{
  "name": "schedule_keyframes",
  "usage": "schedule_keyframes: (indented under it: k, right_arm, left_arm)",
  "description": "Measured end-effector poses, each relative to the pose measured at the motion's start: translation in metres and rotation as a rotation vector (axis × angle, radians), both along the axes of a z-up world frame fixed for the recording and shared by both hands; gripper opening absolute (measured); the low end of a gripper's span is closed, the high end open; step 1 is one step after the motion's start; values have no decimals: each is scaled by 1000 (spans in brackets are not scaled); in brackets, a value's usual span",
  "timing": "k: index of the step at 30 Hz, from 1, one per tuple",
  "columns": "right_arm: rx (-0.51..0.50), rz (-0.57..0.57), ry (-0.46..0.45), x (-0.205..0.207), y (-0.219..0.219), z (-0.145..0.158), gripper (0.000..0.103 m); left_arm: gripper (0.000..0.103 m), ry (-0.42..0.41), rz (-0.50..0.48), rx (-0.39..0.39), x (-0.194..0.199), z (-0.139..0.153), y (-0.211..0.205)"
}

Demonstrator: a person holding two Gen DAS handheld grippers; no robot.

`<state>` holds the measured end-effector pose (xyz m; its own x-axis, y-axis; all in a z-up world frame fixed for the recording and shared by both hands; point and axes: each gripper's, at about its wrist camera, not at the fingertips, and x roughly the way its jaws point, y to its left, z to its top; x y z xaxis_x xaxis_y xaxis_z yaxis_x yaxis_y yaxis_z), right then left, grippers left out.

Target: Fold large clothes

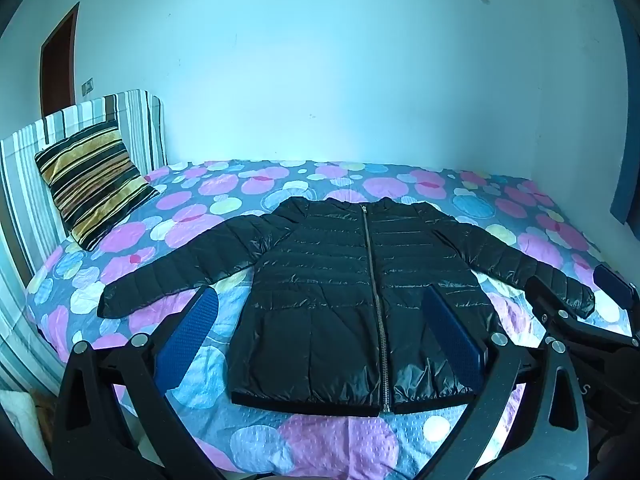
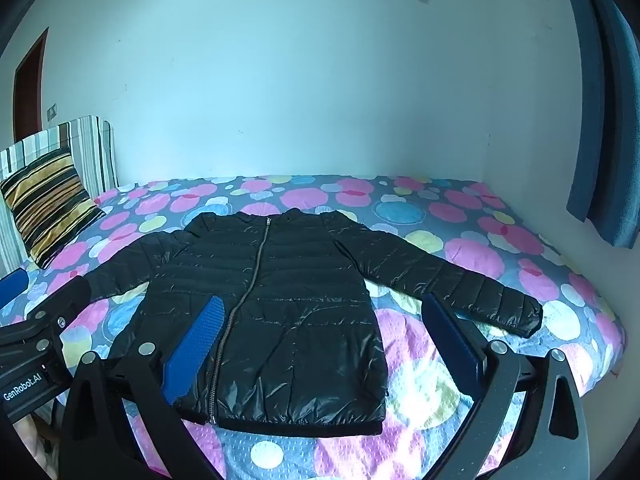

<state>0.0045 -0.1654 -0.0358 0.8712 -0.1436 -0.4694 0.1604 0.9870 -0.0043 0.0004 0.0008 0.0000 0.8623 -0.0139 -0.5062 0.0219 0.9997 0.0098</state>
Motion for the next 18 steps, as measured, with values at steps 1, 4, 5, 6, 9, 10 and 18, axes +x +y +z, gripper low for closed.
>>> schedule_keyframes:
  k: [1,4,5,6,9,10,18]
  right_arm:
    - [1,0,1,0,0,0,98]
    - [3,0,3,1,-3,1,98]
    - [3,0,3,-1,-2,0,98]
    - [4,0,4,-1,-3,0,98]
    - [-11,4,-2,0,1,0,98]
    - [-10,5,-3,0,2,0,98]
    - [-9,5,-2,0,1,0,98]
  left_arm:
    - [101,3,4,2,0,0,0]
    - [101,-3,5,11,0,0,0]
    - [101,-4,6,11,0,0,0]
    - [101,-4,6,11,0,0,0]
    - [101,-5,6,14,-1,0,-1]
    - [101,-3,4,16,0,-2,-1]
    - [101,-2,6,14,1,-9,5]
